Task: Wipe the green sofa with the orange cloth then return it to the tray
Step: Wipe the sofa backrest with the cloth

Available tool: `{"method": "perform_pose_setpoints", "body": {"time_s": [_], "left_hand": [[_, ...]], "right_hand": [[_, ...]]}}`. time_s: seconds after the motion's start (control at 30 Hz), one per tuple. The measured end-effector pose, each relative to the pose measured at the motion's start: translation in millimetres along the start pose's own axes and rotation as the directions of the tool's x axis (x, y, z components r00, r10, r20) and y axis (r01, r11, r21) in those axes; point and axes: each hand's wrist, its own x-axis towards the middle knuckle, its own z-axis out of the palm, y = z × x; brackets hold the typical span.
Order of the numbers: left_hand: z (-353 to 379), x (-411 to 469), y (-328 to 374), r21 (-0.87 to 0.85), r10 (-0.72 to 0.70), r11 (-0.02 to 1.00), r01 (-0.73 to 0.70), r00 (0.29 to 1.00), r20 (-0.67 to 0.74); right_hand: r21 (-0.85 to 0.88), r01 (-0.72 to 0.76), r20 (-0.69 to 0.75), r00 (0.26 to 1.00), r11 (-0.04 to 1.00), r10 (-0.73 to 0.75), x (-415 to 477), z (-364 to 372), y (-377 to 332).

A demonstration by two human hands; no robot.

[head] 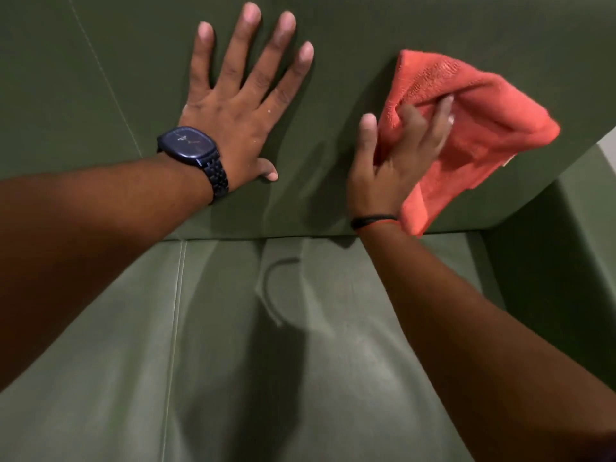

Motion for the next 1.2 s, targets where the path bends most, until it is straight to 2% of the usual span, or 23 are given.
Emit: {"method": "perform_pose_setpoints", "body": {"time_s": [0.03,0.07,0.13,0.2,0.23,0.27,0.3,0.37,0.43,0.5,0.57,0.67,0.73,0.83,0.93,1.03,1.1,1.2], "left_hand": [[0.1,0.2,-0.4,0.001,-0.001,1.000,0.001,1.000,-0.002],[0.4,0.4,-0.2,0.002,0.000,1.000,0.000,1.000,-0.005],[1.1,-0.2,-0.8,0.009,0.003,1.000,-0.003,1.000,-0.015],[1.2,-1.0,-1.6,0.007,0.009,1.000,-0.009,1.000,-0.019],[1.1,-0.9,-1.8,0.004,0.012,1.000,-0.012,1.000,-0.021],[1.5,-0.9,-2.0,0.002,0.010,1.000,-0.010,1.000,-0.025],[2.3,-0.7,-2.4,0.002,0.006,1.000,-0.006,1.000,-0.029],[3.7,-0.8,-1.5,0.002,-0.002,1.000,0.002,1.000,-0.031],[4.2,-1.8,-1.5,0.001,-0.005,1.000,0.006,1.000,-0.026],[4.2,-2.6,-0.8,-0.009,0.000,1.000,0.000,1.000,-0.026],[4.5,-4.4,2.3,-0.027,0.004,1.000,-0.005,1.000,-0.023],[4.5,-10.5,9.0,-0.083,0.015,0.996,-0.017,1.000,-0.027],[4.1,-14.1,15.2,-0.139,0.035,0.989,-0.042,0.998,-0.051],[5.9,-21.2,28.4,-0.214,0.007,0.976,-0.032,0.993,-0.118],[5.4,-21.6,37.1,-0.220,-0.138,0.969,0.109,0.983,-0.123],[-0.3,-12.4,42.8,-0.243,-0.222,0.947,0.212,0.975,-0.014],[-2.5,-6.2,44.3,-0.217,-0.244,0.946,0.240,0.970,0.009],[-7.1,-5.8,45.6,-0.230,-0.237,0.944,0.237,0.971,0.028]], "right_hand": [[0.007,0.055,0.052,0.997,0.998,-0.056,0.2,-4.1,1.9],[0.008,0.038,0.059,0.997,0.999,-0.039,4.0,-8.8,8.5],[-0.074,-0.169,-0.082,0.983,0.983,0.163,27.4,-12.7,36.7],[-0.251,-0.479,-0.141,0.878,0.841,0.458,55.3,-8.0,58.2],[-0.274,-0.561,-0.127,0.826,0.781,0.549,60.6,-0.6,60.7],[-0.254,-0.595,-0.099,0.800,0.763,0.591,58.7,7.5,53.9],[-0.213,-0.566,-0.077,0.822,0.796,0.564,48.2,15.1,38.1],[-0.138,-0.386,-0.076,0.922,0.912,0.379,18.3,25.5,11.3],[-0.179,-0.140,0.070,0.985,0.974,0.155,-7.2,24.5,6.5],[-0.224,-0.015,0.164,0.985,0.975,0.053,-10.7,15.7,21.3],[-0.191,-0.134,0.080,0.985,0.972,0.152,5.2,12.0,33.1],[-0.082,-0.384,-0.063,0.923,0.920,0.380,12.6,19.3,12.3],[-0.099,-0.407,-0.029,0.913,0.908,0.406,-0.4,28.2,-18.8],[-0.030,-0.253,0.205,0.945,0.967,0.253,-36.0,32.5,-46.5],[-0.009,-0.118,0.348,0.930,0.993,0.114,-44.8,22.2,-42.3],[-0.157,0.135,0.411,0.910,0.978,-0.059,-33.8,-1.6,-21.6],[-0.342,0.293,0.393,0.908,0.893,-0.147,-20.4,-16.9,-7.7],[-0.369,0.383,0.400,0.888,0.847,-0.227,5.1,-31.2,0.5]]}}
